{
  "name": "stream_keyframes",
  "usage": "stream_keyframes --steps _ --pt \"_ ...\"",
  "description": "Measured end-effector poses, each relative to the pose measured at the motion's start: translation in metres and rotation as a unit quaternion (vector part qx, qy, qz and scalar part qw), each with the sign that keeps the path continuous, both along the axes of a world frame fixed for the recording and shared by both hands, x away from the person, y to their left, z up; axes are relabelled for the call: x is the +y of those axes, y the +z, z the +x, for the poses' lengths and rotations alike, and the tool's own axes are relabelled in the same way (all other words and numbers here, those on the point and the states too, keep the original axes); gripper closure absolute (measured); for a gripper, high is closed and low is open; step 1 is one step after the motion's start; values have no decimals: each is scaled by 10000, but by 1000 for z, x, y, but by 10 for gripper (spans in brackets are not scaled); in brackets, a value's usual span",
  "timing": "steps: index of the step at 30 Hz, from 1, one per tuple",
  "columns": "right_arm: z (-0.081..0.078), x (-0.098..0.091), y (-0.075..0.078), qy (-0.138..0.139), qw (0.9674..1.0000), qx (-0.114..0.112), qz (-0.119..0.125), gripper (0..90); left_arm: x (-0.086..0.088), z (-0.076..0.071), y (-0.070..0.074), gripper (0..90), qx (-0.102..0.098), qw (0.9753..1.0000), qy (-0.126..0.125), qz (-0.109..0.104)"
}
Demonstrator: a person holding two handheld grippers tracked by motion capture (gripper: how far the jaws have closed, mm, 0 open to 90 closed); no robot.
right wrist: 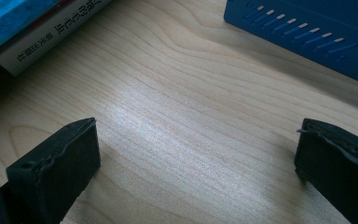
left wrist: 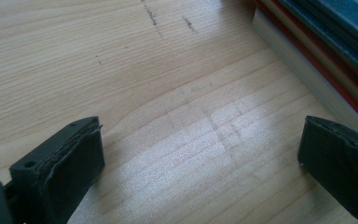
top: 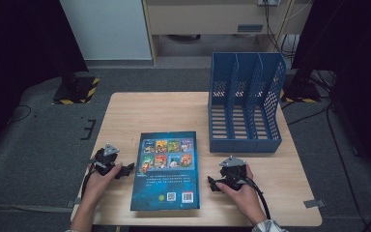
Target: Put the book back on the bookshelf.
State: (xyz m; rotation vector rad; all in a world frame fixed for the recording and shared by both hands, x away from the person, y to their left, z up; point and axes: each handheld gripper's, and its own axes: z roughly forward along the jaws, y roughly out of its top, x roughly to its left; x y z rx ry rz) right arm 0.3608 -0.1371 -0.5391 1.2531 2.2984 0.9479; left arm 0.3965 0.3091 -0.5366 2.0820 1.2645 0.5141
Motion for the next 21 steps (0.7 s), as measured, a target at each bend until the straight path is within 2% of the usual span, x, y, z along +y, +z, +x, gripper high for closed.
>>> stream_keyframes --steps 7,9,11,12,13,14,15,16,18,19,21 --pt "0 0 0 12 10000 6 16 5 0 -1 2 22 51 9999 -81 -71" --pt "0 -1 2 -5 10000 13 12 63 1 -2 4 51 50 9998 -44 -175" --pt "0 -2 3 -27 10000 65 11 87 2 -3 6 52 47 9999 -19 -153" --pt "0 -5 9 -24 9997 211 114 91 3 -4 9 55 -13 9998 39 -191" --pt "-1 -6 10 -30 9997 203 141 95 4 -6 12 56 -42 9996 82 -274" --pt "-3 -6 13 -42 9997 184 168 98 4 -6 12 57 -42 9996 82 -274" --pt "-6 -6 16 -7 9997 129 203 101 6 -9 17 57 -83 9989 156 -427" --pt "-7 -6 18 53 9997 104 223 105 6 -11 19 57 -130 9987 167 -460" --pt "-13 -3 25 154 9995 -11 287 135 5 -16 25 61 -202 9986 109 -478" --pt "-17 -1 29 237 9992 -75 312 178 4 -18 27 68 -234 9986 76 -462" --pt "-23 2 34 400 9983 -245 350 196 0 -23 32 73 -301 9984 31 -471"
